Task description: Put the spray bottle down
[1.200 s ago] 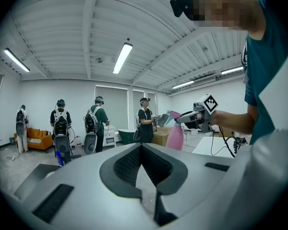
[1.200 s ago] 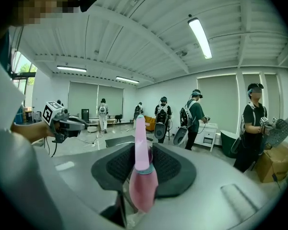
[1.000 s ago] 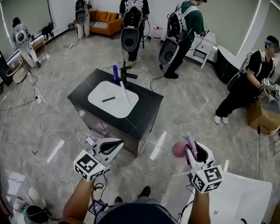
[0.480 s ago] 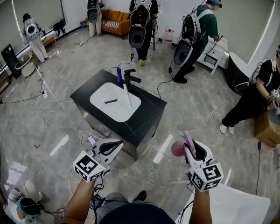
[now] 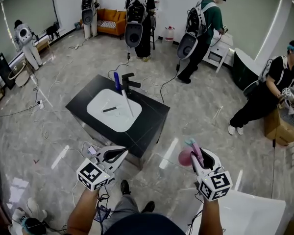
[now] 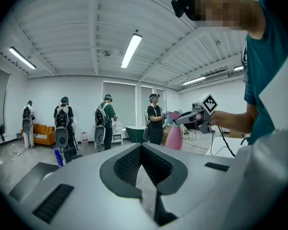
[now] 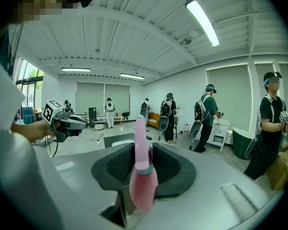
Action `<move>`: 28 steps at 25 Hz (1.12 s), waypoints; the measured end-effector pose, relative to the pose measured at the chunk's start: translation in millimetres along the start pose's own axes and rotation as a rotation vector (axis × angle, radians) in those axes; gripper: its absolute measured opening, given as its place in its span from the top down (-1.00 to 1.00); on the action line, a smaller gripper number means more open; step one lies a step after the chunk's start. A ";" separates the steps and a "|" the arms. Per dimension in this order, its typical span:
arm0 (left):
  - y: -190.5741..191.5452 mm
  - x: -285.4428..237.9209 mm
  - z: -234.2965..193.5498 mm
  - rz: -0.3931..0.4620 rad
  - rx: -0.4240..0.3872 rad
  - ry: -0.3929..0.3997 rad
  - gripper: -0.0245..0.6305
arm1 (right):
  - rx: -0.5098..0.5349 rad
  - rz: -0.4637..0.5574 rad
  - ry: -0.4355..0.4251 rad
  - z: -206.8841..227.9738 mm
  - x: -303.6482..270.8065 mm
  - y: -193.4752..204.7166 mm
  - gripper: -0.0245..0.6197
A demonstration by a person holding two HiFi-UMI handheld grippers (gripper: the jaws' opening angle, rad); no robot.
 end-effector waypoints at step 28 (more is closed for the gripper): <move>-21.1 -105.2 -235.0 0.022 -0.039 0.253 0.92 | -0.057 0.000 0.184 38.9 -207.3 -40.7 0.54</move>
Point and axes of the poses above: the fingertips, and each gripper's own axes: x backward along the fingers, z to its right, y out of its underside, the point moved 5 cm from there along x, backward along the fingers, and after that the axes turned 1 degree about -y, right-handed, at the moved point
